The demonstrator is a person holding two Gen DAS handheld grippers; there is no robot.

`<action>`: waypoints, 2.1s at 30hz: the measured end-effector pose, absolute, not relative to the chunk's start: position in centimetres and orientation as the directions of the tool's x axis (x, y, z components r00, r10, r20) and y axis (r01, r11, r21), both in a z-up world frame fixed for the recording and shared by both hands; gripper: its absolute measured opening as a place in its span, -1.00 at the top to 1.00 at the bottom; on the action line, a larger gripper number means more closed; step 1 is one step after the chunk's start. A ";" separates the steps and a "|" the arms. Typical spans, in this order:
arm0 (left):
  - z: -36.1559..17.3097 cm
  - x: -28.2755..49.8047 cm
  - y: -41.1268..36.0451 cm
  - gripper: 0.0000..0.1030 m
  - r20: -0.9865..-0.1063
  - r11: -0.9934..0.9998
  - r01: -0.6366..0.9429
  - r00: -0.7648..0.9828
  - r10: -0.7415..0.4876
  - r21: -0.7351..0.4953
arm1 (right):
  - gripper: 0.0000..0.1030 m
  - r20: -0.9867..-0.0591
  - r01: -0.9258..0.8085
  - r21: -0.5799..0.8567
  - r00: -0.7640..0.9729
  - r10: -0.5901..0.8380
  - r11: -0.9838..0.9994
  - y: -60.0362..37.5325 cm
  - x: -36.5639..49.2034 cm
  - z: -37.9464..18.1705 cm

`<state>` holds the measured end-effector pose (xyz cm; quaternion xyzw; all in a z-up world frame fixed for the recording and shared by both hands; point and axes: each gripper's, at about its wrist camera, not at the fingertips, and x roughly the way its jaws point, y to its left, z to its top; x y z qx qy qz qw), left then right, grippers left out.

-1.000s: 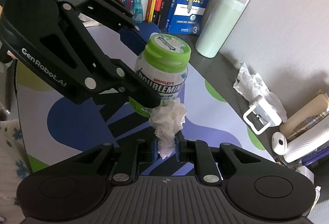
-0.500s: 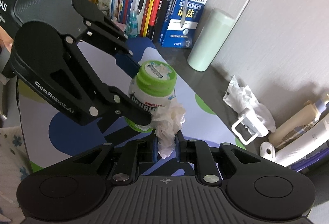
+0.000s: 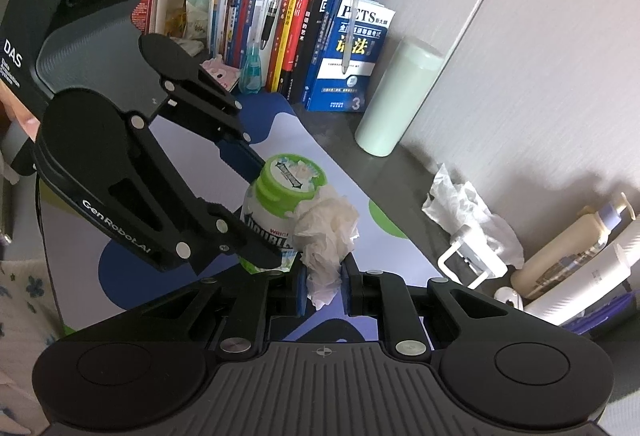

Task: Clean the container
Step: 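Rub the tissue along the bottle side with the right gripper while the left holds it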

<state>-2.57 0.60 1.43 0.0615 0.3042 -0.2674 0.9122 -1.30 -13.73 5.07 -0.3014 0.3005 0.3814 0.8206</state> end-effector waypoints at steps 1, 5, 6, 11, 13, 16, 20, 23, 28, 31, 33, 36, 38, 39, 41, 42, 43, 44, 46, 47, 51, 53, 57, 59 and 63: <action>1.4 -2.6 0.6 0.08 -0.588 0.850 0.524 0.673 -0.449 -0.050 | 0.69 -0.724 -0.807 -0.264 0.528 0.445 0.528 -13.7 -1.3 5.0; 1.5 -2.5 0.5 0.08 -0.588 0.849 0.526 0.671 -0.451 -0.052 | 0.69 -0.732 -0.810 -0.256 0.519 0.441 0.527 -13.6 -1.3 4.5; 1.5 -2.5 0.6 0.08 -0.588 0.850 0.525 0.672 -0.451 -0.052 | 0.69 -0.735 -0.811 -0.256 0.517 0.439 0.526 -13.6 -1.3 4.4; 1.5 -2.4 0.7 0.08 -0.586 0.852 0.520 0.674 -0.450 -0.056 | 0.69 -0.746 -0.815 -0.250 0.507 0.433 0.523 -13.4 -1.3 3.8; 1.5 -2.4 0.7 0.08 -0.587 0.852 0.521 0.673 -0.450 -0.056 | 0.69 -0.750 -0.816 -0.249 0.503 0.429 0.522 -13.4 -1.2 3.5; 1.5 -2.4 0.7 0.08 -0.587 0.851 0.523 0.672 -0.451 -0.056 | 0.69 -0.758 -0.817 -0.247 0.498 0.422 0.521 -13.3 -1.2 3.1; 1.6 -2.5 0.8 0.08 -0.582 0.850 0.524 0.677 -0.451 -0.050 | 0.69 -0.766 -0.820 -0.243 0.490 0.416 0.518 -13.2 -1.2 2.6; 1.6 -2.5 0.8 0.08 -0.583 0.851 0.523 0.676 -0.450 -0.050 | 0.69 -0.771 -0.822 -0.238 0.484 0.414 0.517 -13.1 -1.1 2.3; 1.7 -2.5 0.8 0.08 -0.580 0.853 0.520 0.679 -0.449 -0.053 | 0.69 -0.781 -0.826 -0.233 0.474 0.407 0.514 -13.0 -1.0 1.8; 1.6 -2.5 0.8 0.08 -0.582 0.852 0.521 0.679 -0.449 -0.050 | 0.69 -0.786 -0.828 -0.232 0.469 0.402 0.511 -12.9 -1.0 1.5; 1.6 -2.5 0.8 0.08 -0.581 0.853 0.519 0.680 -0.448 -0.050 | 0.69 -0.789 -0.829 -0.230 0.466 0.400 0.510 -12.9 -1.0 1.4; 1.6 -2.5 0.8 0.08 -0.581 0.853 0.520 0.679 -0.449 -0.051 | 0.69 -0.793 -0.830 -0.232 0.463 0.396 0.507 -12.9 -1.0 1.2; 1.6 -2.5 0.8 0.08 -0.581 0.853 0.520 0.679 -0.449 -0.050 | 0.69 -0.795 -0.831 -0.231 0.461 0.394 0.506 -12.9 -1.0 1.1; 1.6 -2.5 0.8 0.08 -0.582 0.852 0.521 0.678 -0.449 -0.050 | 0.69 -0.795 -0.831 -0.230 0.460 0.394 0.506 -12.9 -1.0 1.1; 1.6 -2.5 0.8 0.08 -0.581 0.853 0.520 0.680 -0.448 -0.050 | 0.69 -0.792 -0.829 -0.233 0.465 0.396 0.508 -12.9 -0.9 1.3; 1.7 -2.5 0.8 0.08 -0.580 0.853 0.520 0.680 -0.449 -0.051 | 0.69 -0.789 -0.828 -0.234 0.468 0.398 0.509 -13.0 -0.9 1.5; 1.7 -2.6 0.8 0.08 -0.580 0.853 0.520 0.680 -0.449 -0.051 | 0.69 -0.786 -0.826 -0.237 0.472 0.400 0.511 -13.0 -0.9 1.7; 1.7 -2.6 0.8 0.08 -0.580 0.852 0.521 0.679 -0.450 -0.051 | 0.69 -0.782 -0.825 -0.239 0.476 0.402 0.512 -13.1 -0.9 1.9; 1.7 -2.6 0.8 0.08 -0.580 0.851 0.522 0.679 -0.450 -0.050 | 0.69 -0.775 -0.822 -0.245 0.485 0.406 0.514 -13.2 -0.9 2.4; 1.7 -2.6 0.8 0.08 -0.581 0.851 0.523 0.678 -0.451 -0.049 | 0.69 -0.771 -0.820 -0.249 0.490 0.407 0.516 -13.2 -0.9 2.6; 1.7 -2.5 0.8 0.08 -0.581 0.849 0.525 0.676 -0.452 -0.050 | 0.69 -0.761 -0.816 -0.256 0.501 0.413 0.519 -13.3 -1.0 3.1; 1.7 -2.5 0.8 0.08 -0.582 0.849 0.527 0.676 -0.453 -0.049 | 0.69 -0.757 -0.815 -0.259 0.505 0.415 0.519 -13.3 -1.0 3.4; 1.7 -2.5 0.7 0.08 -0.583 0.847 0.529 0.674 -0.454 -0.048 | 0.69 -0.748 -0.811 -0.263 0.513 0.420 0.522 -13.5 -1.0 3.8; 1.7 -2.5 0.7 0.08 -0.584 0.847 0.530 0.673 -0.454 -0.047 | 0.69 -0.742 -0.809 -0.264 0.518 0.425 0.525 -13.5 -1.1 4.2; 1.6 -2.6 0.6 0.08 -0.586 0.844 0.534 0.669 -0.456 -0.047 | 0.69 -0.731 -0.805 -0.266 0.527 0.434 0.530 -13.8 -1.0 4.8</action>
